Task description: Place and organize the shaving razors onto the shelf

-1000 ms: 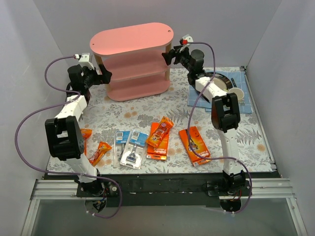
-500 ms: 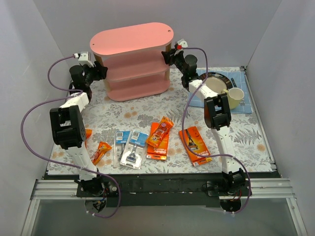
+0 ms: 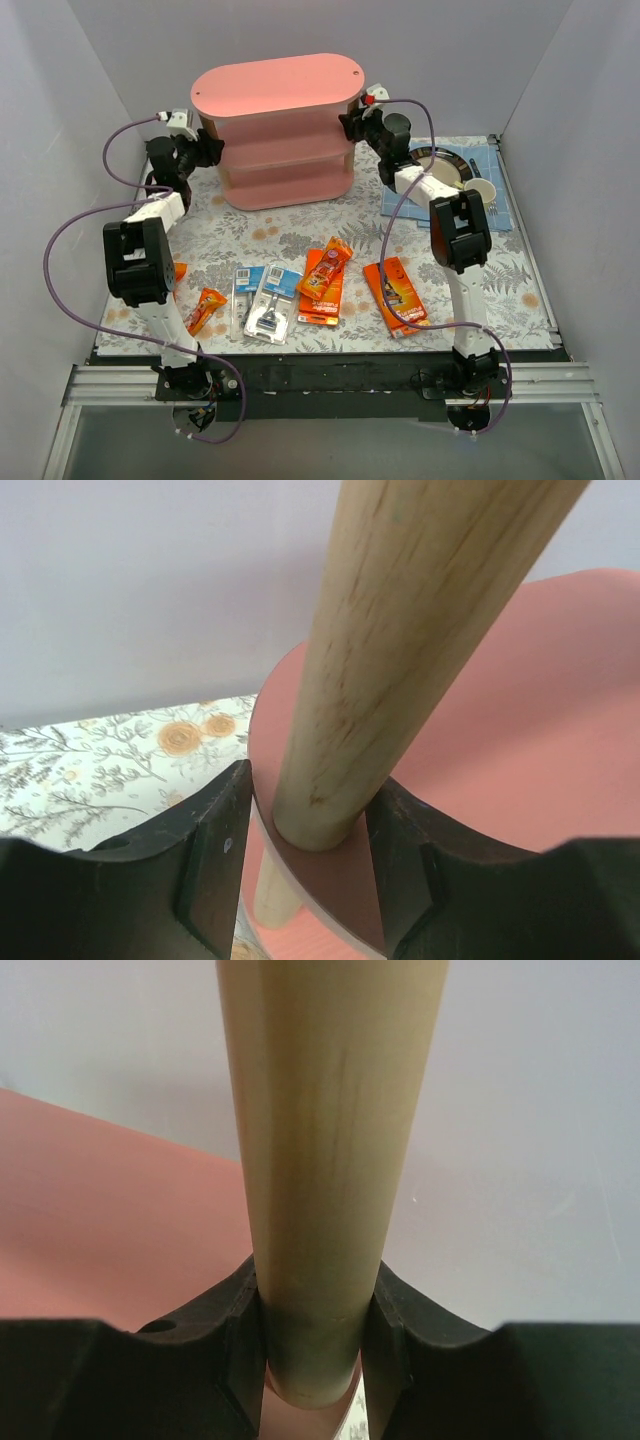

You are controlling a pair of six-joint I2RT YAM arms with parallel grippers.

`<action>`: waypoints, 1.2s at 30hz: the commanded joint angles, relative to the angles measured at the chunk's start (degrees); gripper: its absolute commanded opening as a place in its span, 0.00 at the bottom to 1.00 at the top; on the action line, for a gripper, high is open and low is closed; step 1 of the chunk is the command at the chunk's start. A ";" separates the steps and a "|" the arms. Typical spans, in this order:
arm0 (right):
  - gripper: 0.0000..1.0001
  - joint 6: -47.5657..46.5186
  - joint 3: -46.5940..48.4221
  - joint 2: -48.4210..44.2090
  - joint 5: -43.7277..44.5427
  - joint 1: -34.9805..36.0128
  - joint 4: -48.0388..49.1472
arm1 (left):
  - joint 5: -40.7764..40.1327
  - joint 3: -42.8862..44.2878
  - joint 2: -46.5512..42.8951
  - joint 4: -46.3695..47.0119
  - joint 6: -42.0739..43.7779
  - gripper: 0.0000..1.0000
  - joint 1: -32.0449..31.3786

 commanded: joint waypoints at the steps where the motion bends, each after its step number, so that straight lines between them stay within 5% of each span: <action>1: 0.03 -7.20 -3.46 -9.05 -3.69 -0.73 -1.66 | 6.34 -2.71 -9.78 0.43 -3.28 0.26 -3.12; 7: 0.03 -9.30 -10.49 -14.68 -1.85 -1.17 -3.86 | 5.39 -6.93 -15.57 -4.32 -4.07 0.25 -5.49; 10: 0.06 -10.01 -13.40 -16.35 -2.55 -1.26 -4.65 | 3.20 -9.65 -17.60 -6.69 -3.81 0.34 -5.67; 12: 0.23 -9.92 -14.89 -17.14 -2.82 -1.35 -4.92 | 0.56 -10.97 -19.27 -7.67 -4.86 0.49 -5.67; 14: 0.54 -8.78 -15.68 -18.37 -2.55 -1.53 -5.61 | -1.55 -12.12 -21.20 -9.86 -5.04 0.62 -5.67; 17: 0.74 -7.56 -18.14 -22.22 -2.73 -1.96 -7.20 | -2.62 -12.47 -23.66 -15.48 -4.95 0.74 -5.67; 29: 0.80 -7.99 -39.58 -44.38 -2.65 -3.81 -13.52 | -6.92 -22.58 -42.65 -33.33 -5.48 0.98 -5.67; 33: 0.79 -7.20 -40.29 -45.97 -3.86 -4.16 -19.23 | -5.09 -24.77 -44.15 -35.27 -5.13 0.94 -5.67; 36: 0.65 -6.76 -40.13 -45.80 -6.85 -4.16 -22.66 | -2.89 -26.71 -44.41 -33.96 -4.52 0.76 -5.67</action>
